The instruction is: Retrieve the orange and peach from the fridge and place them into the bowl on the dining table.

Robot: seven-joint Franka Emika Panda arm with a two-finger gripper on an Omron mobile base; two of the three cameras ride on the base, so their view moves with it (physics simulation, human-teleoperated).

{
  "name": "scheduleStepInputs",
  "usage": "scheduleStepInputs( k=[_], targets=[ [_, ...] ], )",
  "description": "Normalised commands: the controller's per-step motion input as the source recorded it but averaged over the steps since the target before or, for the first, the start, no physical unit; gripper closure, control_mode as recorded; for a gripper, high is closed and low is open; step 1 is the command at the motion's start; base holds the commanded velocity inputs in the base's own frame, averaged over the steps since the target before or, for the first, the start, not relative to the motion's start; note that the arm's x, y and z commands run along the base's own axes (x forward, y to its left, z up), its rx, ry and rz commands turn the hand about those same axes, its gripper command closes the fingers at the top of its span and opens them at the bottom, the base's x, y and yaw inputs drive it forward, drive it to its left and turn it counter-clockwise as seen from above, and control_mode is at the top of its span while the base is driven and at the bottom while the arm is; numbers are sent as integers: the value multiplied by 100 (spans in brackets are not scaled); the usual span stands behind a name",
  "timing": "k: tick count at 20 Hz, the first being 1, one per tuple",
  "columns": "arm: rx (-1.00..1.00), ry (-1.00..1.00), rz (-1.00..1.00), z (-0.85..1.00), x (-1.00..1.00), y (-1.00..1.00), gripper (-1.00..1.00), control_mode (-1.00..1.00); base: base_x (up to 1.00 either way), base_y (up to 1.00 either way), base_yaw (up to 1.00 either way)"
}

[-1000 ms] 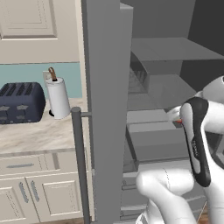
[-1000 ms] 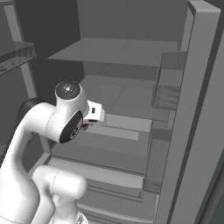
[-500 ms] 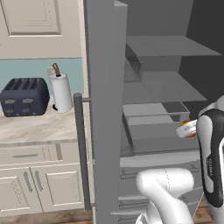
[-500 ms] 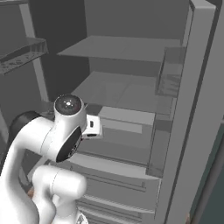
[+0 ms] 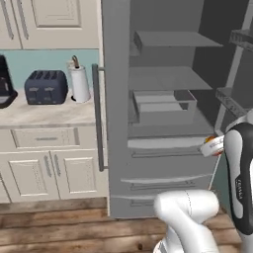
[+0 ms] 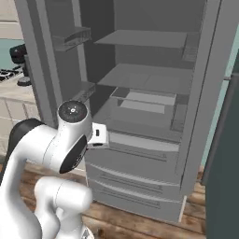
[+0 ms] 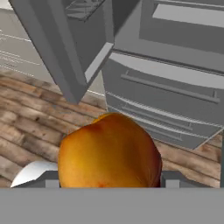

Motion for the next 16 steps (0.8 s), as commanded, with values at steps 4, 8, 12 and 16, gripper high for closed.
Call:
scheduleStepInputs(
  k=[4,8,12,16],
  targets=[
    [0,0,0,0,0,0,100,100,-100,22,9],
    [0,0,0,0,0,0,100,100,-100,35,9],
    [0,0,0,0,0,0,100,100,-100,53,7],
    [0,0,0,0,0,0,100,100,-100,59,6]
  ],
)
